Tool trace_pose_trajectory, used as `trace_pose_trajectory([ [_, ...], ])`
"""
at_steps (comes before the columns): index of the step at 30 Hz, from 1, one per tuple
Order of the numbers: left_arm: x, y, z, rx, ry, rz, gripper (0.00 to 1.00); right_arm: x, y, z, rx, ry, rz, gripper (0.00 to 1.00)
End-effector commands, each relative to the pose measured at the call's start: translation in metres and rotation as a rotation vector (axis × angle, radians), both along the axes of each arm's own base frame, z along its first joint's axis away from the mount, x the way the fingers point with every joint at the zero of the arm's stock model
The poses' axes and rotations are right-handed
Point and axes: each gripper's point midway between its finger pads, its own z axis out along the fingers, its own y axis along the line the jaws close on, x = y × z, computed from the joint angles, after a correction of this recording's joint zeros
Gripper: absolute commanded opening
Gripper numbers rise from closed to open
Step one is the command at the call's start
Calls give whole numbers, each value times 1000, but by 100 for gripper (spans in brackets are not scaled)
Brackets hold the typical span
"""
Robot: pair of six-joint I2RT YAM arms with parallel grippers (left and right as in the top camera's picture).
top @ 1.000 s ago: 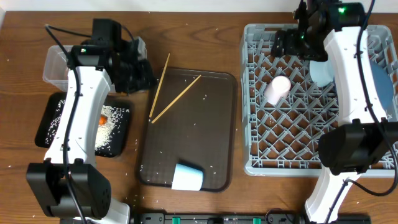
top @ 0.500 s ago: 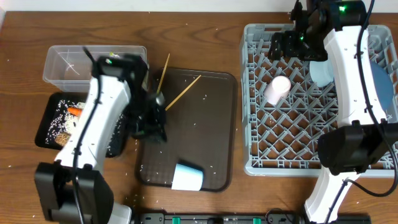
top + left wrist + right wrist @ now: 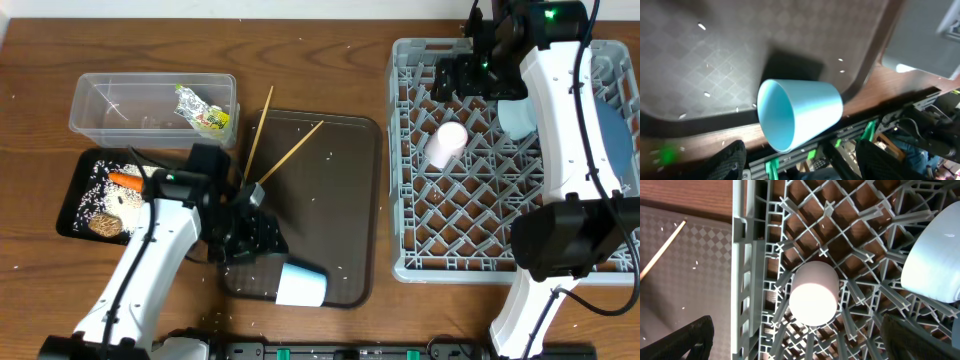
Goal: Sort waste into correct bins and load items into the dishwasher rack
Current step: 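Grasp the tipped light-blue cup on the tray with the left gripper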
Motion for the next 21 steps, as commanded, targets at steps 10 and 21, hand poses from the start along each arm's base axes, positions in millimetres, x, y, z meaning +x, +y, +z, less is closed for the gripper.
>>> trace_pose_trajectory([
  [10,-20,-20,-18,-151,43,-15,62,-6,6,-1,2,12,31,99],
  [21,-31,-24,-31,-84,25,-117,52,-13,5,-2,0,42,31,99],
])
